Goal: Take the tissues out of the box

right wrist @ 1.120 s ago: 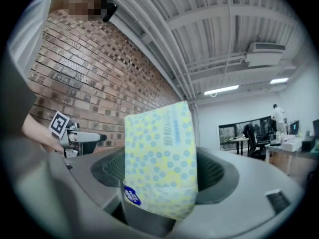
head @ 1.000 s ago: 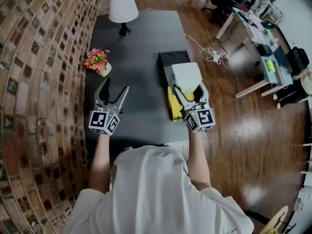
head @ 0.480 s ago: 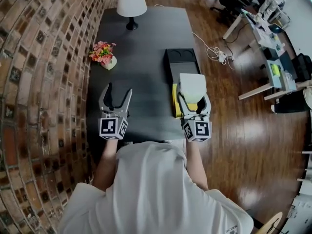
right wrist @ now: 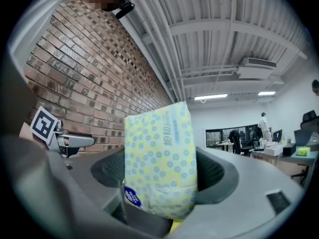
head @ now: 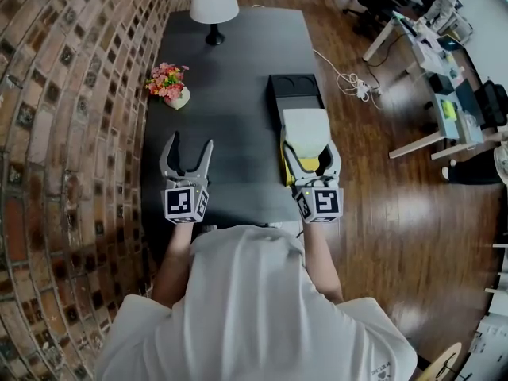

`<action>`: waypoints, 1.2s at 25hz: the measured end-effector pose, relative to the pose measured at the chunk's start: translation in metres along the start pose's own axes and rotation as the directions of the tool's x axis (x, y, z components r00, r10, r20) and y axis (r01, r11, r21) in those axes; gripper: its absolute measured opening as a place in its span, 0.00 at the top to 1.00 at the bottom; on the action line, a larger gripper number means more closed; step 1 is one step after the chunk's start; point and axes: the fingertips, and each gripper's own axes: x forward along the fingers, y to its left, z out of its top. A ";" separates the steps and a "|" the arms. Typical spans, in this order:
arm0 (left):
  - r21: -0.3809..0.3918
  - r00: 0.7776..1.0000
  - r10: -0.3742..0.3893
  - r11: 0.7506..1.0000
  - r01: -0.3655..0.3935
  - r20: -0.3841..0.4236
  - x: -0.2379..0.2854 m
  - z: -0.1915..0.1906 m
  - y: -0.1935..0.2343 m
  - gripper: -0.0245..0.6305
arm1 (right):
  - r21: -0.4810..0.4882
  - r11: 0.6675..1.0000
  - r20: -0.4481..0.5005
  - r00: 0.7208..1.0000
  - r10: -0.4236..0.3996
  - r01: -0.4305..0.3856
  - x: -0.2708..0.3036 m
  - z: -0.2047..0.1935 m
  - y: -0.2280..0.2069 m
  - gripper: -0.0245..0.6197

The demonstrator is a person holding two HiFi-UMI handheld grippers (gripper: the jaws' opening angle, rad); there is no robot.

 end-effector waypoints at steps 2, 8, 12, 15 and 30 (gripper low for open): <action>-0.003 1.000 0.010 1.000 -0.010 -0.003 -0.001 0.000 0.000 0.45 | -0.005 1.000 0.003 1.000 0.011 -0.011 0.001 0.004 0.001 0.34; 0.009 0.999 0.036 0.999 -0.036 -0.005 -0.008 0.006 0.006 0.45 | -0.008 0.999 -0.005 0.999 0.032 -0.032 0.003 0.008 0.009 0.34; -0.002 0.999 0.053 0.999 -0.053 -0.009 -0.017 0.004 0.014 0.45 | 0.009 0.998 -0.016 0.998 0.055 -0.055 0.004 0.004 0.020 0.34; -0.008 0.998 0.056 0.998 -0.056 -0.014 -0.023 0.002 0.016 0.45 | 0.016 0.997 -0.032 0.996 0.079 -0.079 0.004 0.000 0.029 0.34; -0.034 0.990 0.111 0.993 -0.114 -0.091 -0.053 -0.026 0.035 0.45 | 0.094 0.988 -0.093 0.987 0.128 -0.119 0.000 -0.039 0.040 0.34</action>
